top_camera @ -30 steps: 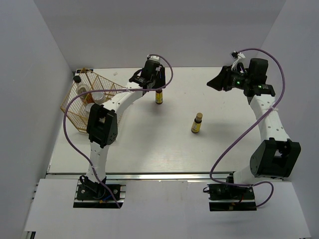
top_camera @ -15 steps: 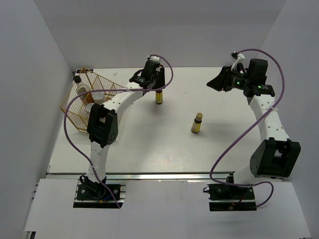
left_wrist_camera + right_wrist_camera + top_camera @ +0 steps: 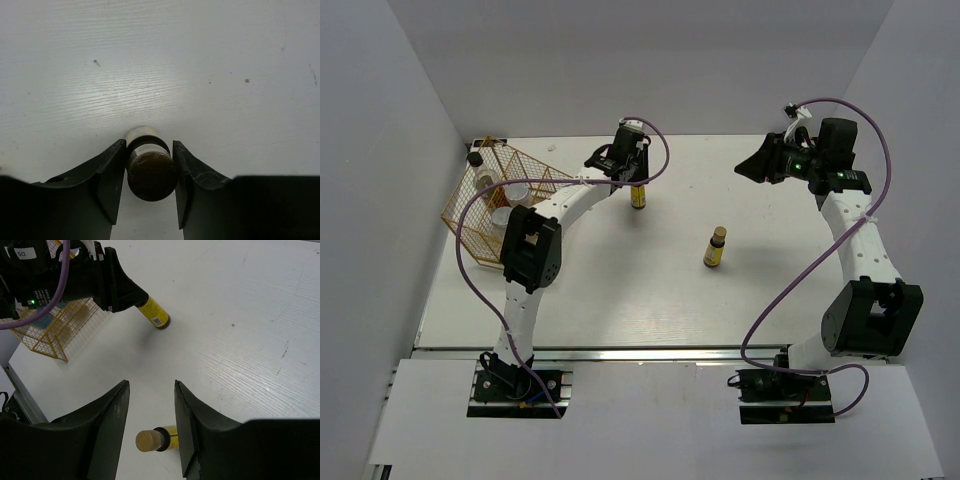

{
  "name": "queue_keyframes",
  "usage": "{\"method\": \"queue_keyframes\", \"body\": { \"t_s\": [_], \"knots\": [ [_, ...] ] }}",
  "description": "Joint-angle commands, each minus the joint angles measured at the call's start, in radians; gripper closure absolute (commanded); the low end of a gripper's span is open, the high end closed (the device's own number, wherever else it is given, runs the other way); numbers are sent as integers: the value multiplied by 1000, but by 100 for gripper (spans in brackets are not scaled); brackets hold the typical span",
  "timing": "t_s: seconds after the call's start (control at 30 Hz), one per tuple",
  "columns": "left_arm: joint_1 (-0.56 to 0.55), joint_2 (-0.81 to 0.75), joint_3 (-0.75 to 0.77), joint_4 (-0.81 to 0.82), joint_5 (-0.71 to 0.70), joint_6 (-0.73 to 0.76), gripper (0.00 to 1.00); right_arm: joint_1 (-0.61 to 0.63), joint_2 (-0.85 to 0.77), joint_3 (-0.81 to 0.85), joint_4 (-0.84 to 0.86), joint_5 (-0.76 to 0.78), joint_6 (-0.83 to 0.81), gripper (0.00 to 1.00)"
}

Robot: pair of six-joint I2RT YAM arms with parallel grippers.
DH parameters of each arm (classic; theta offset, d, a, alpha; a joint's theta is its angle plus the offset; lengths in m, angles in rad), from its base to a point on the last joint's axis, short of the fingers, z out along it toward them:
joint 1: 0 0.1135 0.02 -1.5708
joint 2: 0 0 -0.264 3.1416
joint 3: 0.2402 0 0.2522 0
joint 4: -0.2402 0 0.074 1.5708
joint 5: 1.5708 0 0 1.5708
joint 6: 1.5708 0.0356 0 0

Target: Organize the condiment bottles

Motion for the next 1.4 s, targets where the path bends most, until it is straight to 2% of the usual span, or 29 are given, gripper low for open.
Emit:
{"method": "queue_keyframes", "body": {
  "t_s": [0.0, 0.17, 0.27, 0.4, 0.57, 0.67, 0.77, 0.8, 0.9, 1.07, 1.37],
  "knots": [
    [-6, -19, 33, -6, -1, 1, 50, -5, -35, -7, 35, -21, 1, 53],
    [-7, -32, 36, 5, -16, 11, 57, -5, -35, -10, 32, -21, -5, 54],
    [-7, -51, 50, 2, -24, 12, 65, -5, -37, -14, 31, -21, -8, 54],
    [-7, -115, 51, -12, -50, 32, 82, -5, -47, -23, 29, -21, -15, 54],
    [-7, -262, 51, -61, -98, 81, 99, -5, -60, -44, 35, -30, -7, 54],
    [-7, -337, 64, -122, -116, 103, 100, -5, -63, -55, 43, -36, 5, 56],
    [3, -390, 64, -174, -162, 113, 100, -5, -63, -63, 49, -53, 19, 66],
    [13, -399, 61, -190, -173, 115, 100, -3, -61, -61, 51, -56, 19, 77],
    [75, -437, 10, -216, -188, 107, 100, -3, -55, -57, 43, -63, 8, 100],
    [195, -494, -67, -204, -158, 81, 100, -2, -52, -41, 12, -58, -24, 100],
    [249, -506, -174, -152, -162, 118, 100, -2, -64, -55, 9, -46, -30, 100]
  ]
}}
